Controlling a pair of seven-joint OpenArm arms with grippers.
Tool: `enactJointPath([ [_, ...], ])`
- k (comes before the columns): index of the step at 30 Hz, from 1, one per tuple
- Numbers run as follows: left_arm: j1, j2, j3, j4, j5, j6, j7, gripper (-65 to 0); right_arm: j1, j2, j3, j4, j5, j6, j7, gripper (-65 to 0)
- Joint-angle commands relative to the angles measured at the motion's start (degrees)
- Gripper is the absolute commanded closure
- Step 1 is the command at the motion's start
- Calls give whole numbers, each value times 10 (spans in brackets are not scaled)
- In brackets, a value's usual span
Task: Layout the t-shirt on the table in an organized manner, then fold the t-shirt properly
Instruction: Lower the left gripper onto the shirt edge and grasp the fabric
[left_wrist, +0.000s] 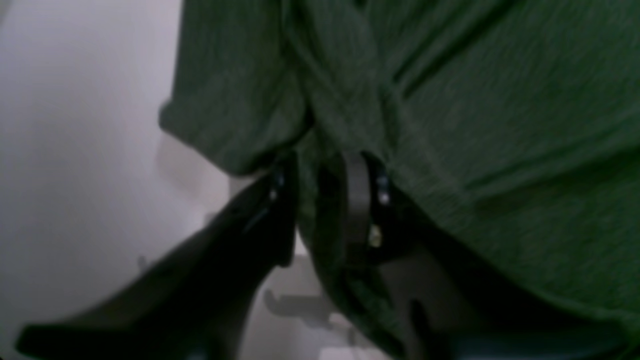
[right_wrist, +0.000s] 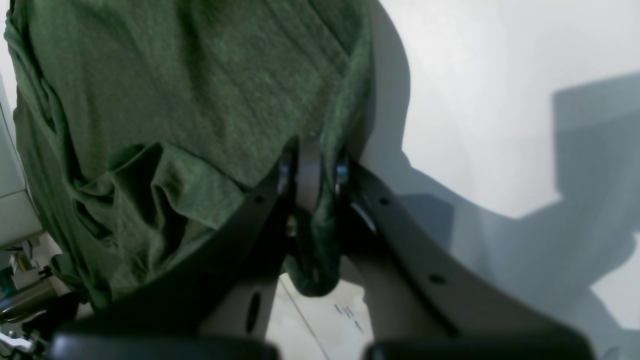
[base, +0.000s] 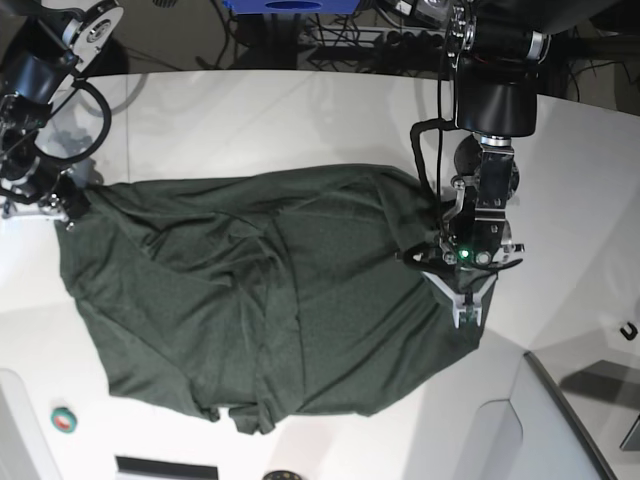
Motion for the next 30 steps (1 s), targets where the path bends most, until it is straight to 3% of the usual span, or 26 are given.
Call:
enactJointPath([
  [1,-13,-1,1,10,4,2,-7,-191,7,9,-1,5,3,-5,0,-2],
  [7,-10,-1,1,33,4,1,-7,-436,7,10,0,5,3,-5,0,-2],
  [9,-12,-2,1,31,4,1,-7,-476,7,10,0,5,3,-5,0,-2],
  [19,-14,-2,1,27,4,1,-7,-351,8,10,1,5,3,-5,1,-2],
  [27,-22,0,3,-9,4,-1,-10,-344,8,9,0,5,3,-5,1,-3],
  [30,-22,-1,35,-10,1,-1,-10,-344,8,9,0,5,3,-5,1,-3],
])
